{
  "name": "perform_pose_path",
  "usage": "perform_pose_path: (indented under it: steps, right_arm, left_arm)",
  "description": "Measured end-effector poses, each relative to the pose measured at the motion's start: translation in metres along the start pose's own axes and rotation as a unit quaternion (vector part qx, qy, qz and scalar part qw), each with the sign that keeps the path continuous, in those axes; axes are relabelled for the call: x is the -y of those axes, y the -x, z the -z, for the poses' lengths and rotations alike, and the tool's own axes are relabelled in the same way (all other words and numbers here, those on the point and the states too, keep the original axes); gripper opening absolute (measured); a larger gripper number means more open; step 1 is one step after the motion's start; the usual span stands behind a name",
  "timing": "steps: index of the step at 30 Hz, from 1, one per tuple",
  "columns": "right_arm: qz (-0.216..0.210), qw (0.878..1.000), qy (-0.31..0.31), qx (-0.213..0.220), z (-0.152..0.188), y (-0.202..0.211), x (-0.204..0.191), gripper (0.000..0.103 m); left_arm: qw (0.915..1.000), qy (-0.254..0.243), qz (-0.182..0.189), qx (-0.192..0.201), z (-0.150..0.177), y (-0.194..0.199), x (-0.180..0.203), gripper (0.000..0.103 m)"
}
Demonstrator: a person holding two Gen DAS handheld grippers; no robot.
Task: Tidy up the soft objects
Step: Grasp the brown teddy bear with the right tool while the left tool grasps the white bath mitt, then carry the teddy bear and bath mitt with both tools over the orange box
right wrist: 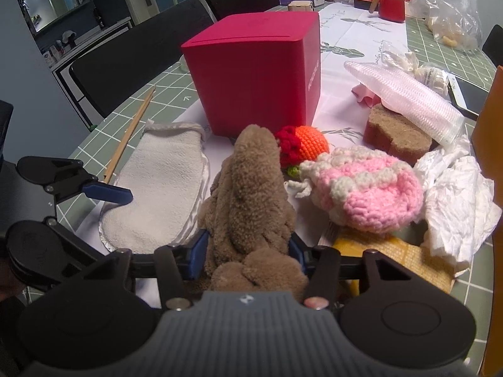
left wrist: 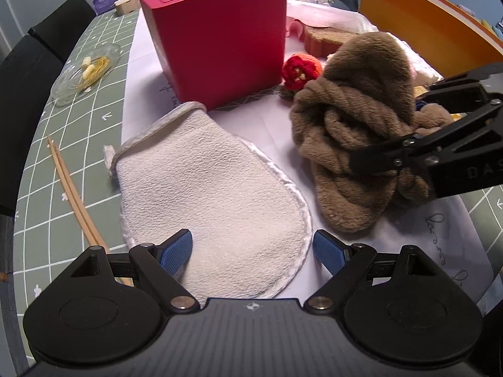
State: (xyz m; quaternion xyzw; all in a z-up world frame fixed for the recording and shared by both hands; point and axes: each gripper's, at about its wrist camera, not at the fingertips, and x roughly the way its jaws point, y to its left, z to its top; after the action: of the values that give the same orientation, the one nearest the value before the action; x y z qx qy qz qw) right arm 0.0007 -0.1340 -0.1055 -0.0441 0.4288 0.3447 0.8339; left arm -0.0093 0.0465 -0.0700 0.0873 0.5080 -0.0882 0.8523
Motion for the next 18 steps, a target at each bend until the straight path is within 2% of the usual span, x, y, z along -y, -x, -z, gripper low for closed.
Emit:
perform_pose_path:
  steps: [3, 6, 9, 11, 17, 18]
  right_arm:
    - [0.0, 1.0, -0.004, 0.002, 0.0, 0.003, 0.002, 0.052]
    - [0.002, 1.0, -0.006, 0.003, 0.0, 0.003, 0.003, 0.052]
    - [0.003, 1.0, -0.006, 0.001, 0.0, 0.002, 0.003, 0.052]
    - [0.004, 1.0, -0.006, 0.002, 0.001, 0.002, 0.003, 0.052]
    - [0.003, 1.0, -0.007, 0.004, 0.001, 0.003, 0.003, 0.052]
    - [0.002, 1.0, -0.007, 0.005, 0.001, 0.004, 0.003, 0.052]
  left_arm:
    - [1.0, -0.002, 0.001, 0.0, 0.0, 0.0, -0.001, 0.099]
    - [0.9999, -0.008, 0.011, 0.002, 0.0, 0.002, 0.001, 0.085]
    - [0.9999, -0.012, 0.01, -0.001, -0.002, 0.005, 0.001, 0.067]
    - [0.9999, -0.014, 0.007, -0.004, -0.004, 0.006, 0.0, 0.048]
    - [0.9998, 0.008, 0.014, -0.007, -0.005, 0.01, -0.014, 0.019]
    - [0.9998, 0.009, 0.016, -0.006, -0.006, 0.012, -0.016, 0.018]
